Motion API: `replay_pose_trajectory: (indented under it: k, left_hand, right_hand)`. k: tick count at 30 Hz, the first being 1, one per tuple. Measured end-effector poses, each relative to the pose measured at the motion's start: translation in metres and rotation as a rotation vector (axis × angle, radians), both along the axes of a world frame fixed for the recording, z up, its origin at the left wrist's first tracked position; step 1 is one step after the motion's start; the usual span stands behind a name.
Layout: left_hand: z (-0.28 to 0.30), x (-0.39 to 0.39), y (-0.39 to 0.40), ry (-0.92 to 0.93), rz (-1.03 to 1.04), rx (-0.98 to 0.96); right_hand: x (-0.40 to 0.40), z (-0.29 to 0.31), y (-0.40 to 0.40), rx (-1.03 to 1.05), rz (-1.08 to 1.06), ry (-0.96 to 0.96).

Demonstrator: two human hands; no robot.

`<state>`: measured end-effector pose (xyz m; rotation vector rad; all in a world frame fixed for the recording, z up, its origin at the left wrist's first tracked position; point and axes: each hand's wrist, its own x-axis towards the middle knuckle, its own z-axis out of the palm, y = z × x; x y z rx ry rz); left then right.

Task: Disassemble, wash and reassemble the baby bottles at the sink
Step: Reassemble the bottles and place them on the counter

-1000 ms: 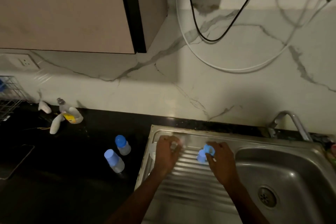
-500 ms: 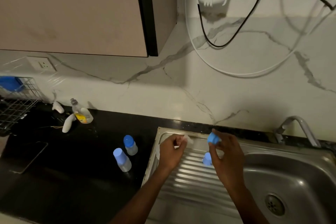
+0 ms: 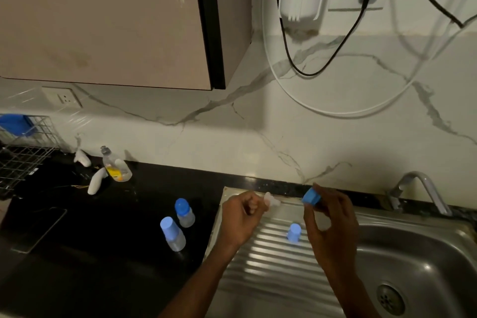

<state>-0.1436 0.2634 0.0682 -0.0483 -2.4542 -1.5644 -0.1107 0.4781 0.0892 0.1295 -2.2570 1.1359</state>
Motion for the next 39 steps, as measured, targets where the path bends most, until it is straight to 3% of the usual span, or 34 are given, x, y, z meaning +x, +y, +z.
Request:
replay_pose_trajectory:
  k: [5, 7, 9, 12, 15, 17, 26, 31, 36, 39]
  left_hand:
    - [-0.056, 0.023, -0.006, -0.165, 0.020, -0.101]
    - [-0.038, 0.026, -0.004, -0.029, 0.068, -0.018]
    - [-0.001, 0.025, 0.000, 0.151, 0.135, 0.055]
    - [0.010, 0.020, 0.000, 0.257, 0.140, 0.006]
    - [-0.019, 0.016, -0.003, 0.001, 0.135, 0.040]
    - [-0.032, 0.021, -0.001, -0.065, 0.128, 0.086]
    - [-0.023, 0.049, 0.025, -0.078, -0.136, 0.148]
    - [-0.021, 0.056, 0.022, -0.107, -0.197, 0.137]
    - [-0.015, 0.060, 0.028, -0.287, -0.157, 0.310]
    - [-0.018, 0.059, 0.030, -0.231, -0.089, 0.213]
  right_hand:
    - [0.011, -0.063, 0.012, 0.183, 0.146, -0.400]
    - [0.010, -0.039, 0.012, 0.092, 0.108, -0.320]
    - [0.007, -0.001, 0.009, 0.006, 0.043, -0.107]
    - [0.006, 0.020, 0.005, -0.017, -0.007, 0.102]
    - [0.005, -0.014, 0.005, 0.121, 0.120, -0.188]
    - [0.012, -0.040, 0.002, 0.066, 0.135, -0.375]
    - [0.029, -0.050, -0.021, -0.317, 0.172, -0.427]
    - [0.032, -0.054, -0.019, -0.286, 0.199, -0.431]
    - [0.037, -0.048, -0.029, -0.285, 0.123, -0.361]
    - [0.041, -0.046, -0.037, -0.294, 0.137, -0.343]
